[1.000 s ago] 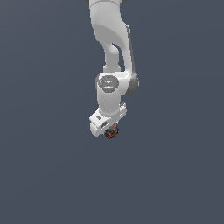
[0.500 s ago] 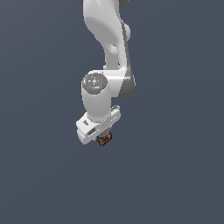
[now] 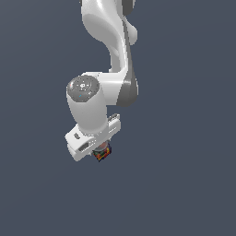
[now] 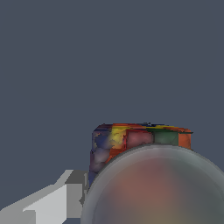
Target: Pick up the object and move it to a goal position.
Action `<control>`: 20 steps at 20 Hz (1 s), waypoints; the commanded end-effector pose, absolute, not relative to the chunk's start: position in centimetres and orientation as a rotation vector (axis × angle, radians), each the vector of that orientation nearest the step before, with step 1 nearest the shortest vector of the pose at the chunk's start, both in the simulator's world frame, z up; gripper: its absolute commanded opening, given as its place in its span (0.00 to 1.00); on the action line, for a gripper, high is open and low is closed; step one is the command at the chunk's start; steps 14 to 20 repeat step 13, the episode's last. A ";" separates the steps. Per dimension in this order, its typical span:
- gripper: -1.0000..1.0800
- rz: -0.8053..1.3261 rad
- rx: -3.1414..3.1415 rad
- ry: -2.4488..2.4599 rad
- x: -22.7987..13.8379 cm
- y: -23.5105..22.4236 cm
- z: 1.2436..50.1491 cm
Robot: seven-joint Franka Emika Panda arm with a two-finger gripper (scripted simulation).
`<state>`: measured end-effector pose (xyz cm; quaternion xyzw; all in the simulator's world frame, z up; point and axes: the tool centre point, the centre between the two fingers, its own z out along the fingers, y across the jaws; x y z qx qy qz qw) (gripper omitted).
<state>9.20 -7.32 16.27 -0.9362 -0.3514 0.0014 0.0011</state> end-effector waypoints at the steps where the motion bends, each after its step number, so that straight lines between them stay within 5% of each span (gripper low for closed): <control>1: 0.00 -0.001 -2.940 -1.105 10.0 -7.8 17.0; 20: 0.00 0.000 -2.941 -1.105 11.4 -8.5 18.0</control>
